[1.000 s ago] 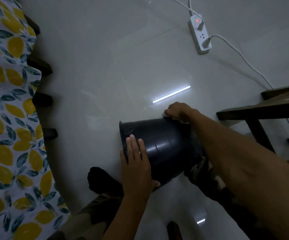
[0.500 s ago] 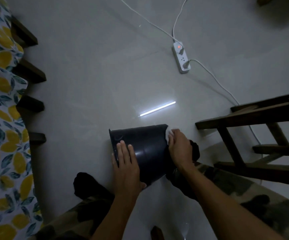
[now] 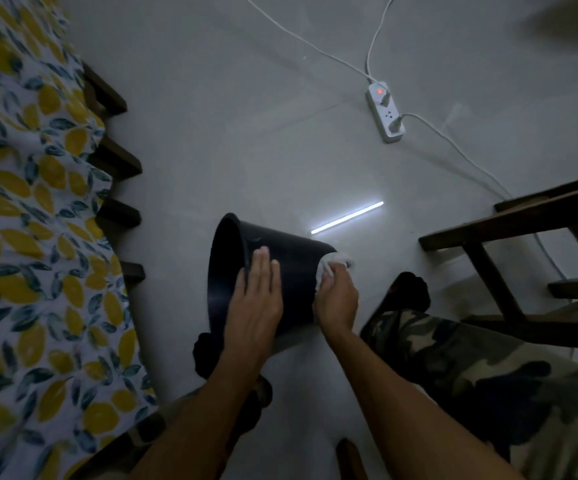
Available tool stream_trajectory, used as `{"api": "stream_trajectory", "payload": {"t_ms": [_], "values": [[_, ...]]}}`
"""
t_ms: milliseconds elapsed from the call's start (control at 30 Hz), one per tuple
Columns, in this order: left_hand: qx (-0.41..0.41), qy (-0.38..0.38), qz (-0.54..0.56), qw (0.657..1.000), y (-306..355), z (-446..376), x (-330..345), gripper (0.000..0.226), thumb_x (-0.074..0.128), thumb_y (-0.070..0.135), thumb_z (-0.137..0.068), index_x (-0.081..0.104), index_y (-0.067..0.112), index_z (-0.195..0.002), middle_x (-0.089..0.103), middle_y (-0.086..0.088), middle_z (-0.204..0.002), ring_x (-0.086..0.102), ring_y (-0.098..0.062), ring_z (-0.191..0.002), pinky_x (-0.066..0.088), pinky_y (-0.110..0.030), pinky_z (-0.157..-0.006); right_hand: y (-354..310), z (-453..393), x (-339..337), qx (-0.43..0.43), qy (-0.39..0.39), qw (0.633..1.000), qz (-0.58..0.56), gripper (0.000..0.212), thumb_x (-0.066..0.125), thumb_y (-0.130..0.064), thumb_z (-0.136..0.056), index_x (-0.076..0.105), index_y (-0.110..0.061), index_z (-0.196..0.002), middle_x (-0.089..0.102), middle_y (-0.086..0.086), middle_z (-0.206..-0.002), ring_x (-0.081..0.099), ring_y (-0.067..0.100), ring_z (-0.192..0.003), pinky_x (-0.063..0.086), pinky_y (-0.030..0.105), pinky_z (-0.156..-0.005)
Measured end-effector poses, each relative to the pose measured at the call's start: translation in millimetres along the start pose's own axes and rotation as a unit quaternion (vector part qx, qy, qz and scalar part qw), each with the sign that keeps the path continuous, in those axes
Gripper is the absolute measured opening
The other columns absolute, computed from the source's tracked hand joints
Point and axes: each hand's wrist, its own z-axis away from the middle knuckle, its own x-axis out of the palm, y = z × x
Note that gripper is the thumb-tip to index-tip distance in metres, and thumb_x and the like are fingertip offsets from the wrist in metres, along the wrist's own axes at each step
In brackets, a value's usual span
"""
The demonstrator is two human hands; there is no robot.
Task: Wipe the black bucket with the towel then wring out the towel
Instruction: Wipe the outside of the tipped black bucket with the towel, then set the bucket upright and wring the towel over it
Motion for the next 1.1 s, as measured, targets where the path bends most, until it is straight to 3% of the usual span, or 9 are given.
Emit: {"api": "stream_trajectory", "payload": {"t_ms": [300, 433, 567, 667, 733, 800, 900, 1000, 1100], "values": [[0.142, 0.105, -0.043, 0.983, 75, -29, -6, 0.064, 0.047, 0.016, -0.1, 0.019, -0.005, -0.154, 0.018, -0.03, -0.16, 0.012, -0.04, -0.151, 0.024, -0.055, -0.118, 4, -29, -35, 0.035, -0.007, 0.996, -0.084, 0.021, 0.053, -0.021, -0.104, 0.066, -0.017, -0.119, 0.069, 0.01, -0.117, 0.06, 0.02, -0.1, 0.043, 0.022, -0.085], [0.179, 0.109, -0.063, 0.976, 95, -43, 10, 0.055, 0.021, 0.008, -0.097, 0.029, -0.005, -0.151, 0.031, -0.025, -0.157, 0.025, -0.036, -0.149, 0.032, -0.052, -0.116, 24, -40, -42, 0.086, -0.073, 0.978, -0.174, 0.022, 0.05, -0.024, -0.105, 0.07, -0.017, -0.112, 0.072, 0.009, -0.114, 0.067, 0.025, -0.103, 0.053, 0.033, -0.093], [0.252, 0.111, -0.056, 0.96, 101, -55, 29, 0.054, 0.033, 0.01, -0.098, 0.035, 0.0, -0.151, 0.028, -0.021, -0.16, 0.023, -0.033, -0.15, 0.032, -0.05, -0.116, 40, -41, -41, 0.171, -0.123, 0.948, -0.238, 0.029, 0.045, -0.026, -0.107, 0.064, -0.015, -0.125, 0.068, 0.0, -0.109, 0.065, 0.026, -0.108, 0.054, 0.034, -0.096], [0.268, 0.088, -0.008, 0.959, 104, -59, 37, 0.061, 0.049, 0.014, -0.097, 0.03, 0.003, -0.154, 0.02, -0.017, -0.163, 0.017, -0.03, -0.152, 0.028, -0.05, -0.118, 49, -41, -42, 0.186, -0.15, 0.94, -0.241, 0.035, 0.035, -0.018, -0.11, 0.047, -0.01, -0.143, 0.061, 0.0, -0.13, 0.063, 0.017, -0.11, 0.051, 0.011, -0.073], [0.264, 0.054, 0.021, 0.963, 103, -56, 39, 0.071, 0.053, 0.016, -0.097, 0.016, 0.007, -0.158, 0.011, -0.016, -0.166, 0.009, -0.029, -0.153, 0.021, -0.052, -0.12, 55, -41, -46, 0.19, -0.152, 0.941, -0.234, 0.024, 0.037, -0.017, -0.11, 0.056, -0.02, -0.123, 0.066, -0.005, -0.118, 0.064, 0.006, -0.092, 0.05, 0.01, -0.064], [0.262, 0.001, 0.036, 0.964, 101, -55, 41, 0.093, 0.064, 0.021, -0.09, 0.0, 0.013, -0.158, -0.001, -0.015, -0.167, -0.001, -0.029, -0.154, 0.014, -0.054, -0.121, 56, -43, -53, 0.192, -0.153, 0.937, -0.249, 0.018, 0.049, -0.024, -0.105, 0.067, -0.021, -0.107, 0.073, -0.002, -0.103, 0.072, 0.017, -0.091, 0.06, 0.029, -0.076], [0.256, -0.03, 0.039, 0.965, 101, -52, 37, 0.128, 0.079, 0.051, -0.072, -0.013, 0.019, -0.155, -0.01, -0.013, -0.167, -0.006, -0.032, -0.153, 0.008, -0.061, -0.12, 63, -48, -59, 0.177, -0.15, 0.944, -0.234, 0.027, 0.064, -0.035, -0.092, 0.071, -0.024, -0.116, 0.077, 0.003, -0.109, 0.074, 0.025, -0.101, 0.058, 0.048, -0.096], [0.248, -0.02, 0.035, 0.968, 102, -46, 23, 0.136, 0.064, 0.082, -0.066, -0.019, 0.021, -0.155, -0.012, -0.011, -0.167, -0.011, -0.032, -0.153, -0.001, -0.064, -0.118, 47, -40, -74, 0.119, -0.128, 0.972, -0.158, 0.021, 0.062, -0.037, -0.097, 0.071, -0.026, -0.113, 0.077, 0.0, -0.103, 0.074, 0.021, -0.097, 0.06, 0.045, -0.092], [0.191, -0.003, 0.033, 0.981, 98, -33, 1, 0.136, 0.04, 0.099, -0.061, -0.011, 0.019, -0.158, -0.017, -0.012, -0.166, -0.02, -0.031, -0.151, -0.006, -0.067, -0.114, 27, -19, -97, 0.002, -0.094, 0.994, -0.052, 0.022, 0.051, -0.028, -0.104, 0.07, -0.019, -0.111, 0.073, -0.002, -0.103, 0.068, 0.018, -0.097, 0.054, 0.026, -0.08]]}}
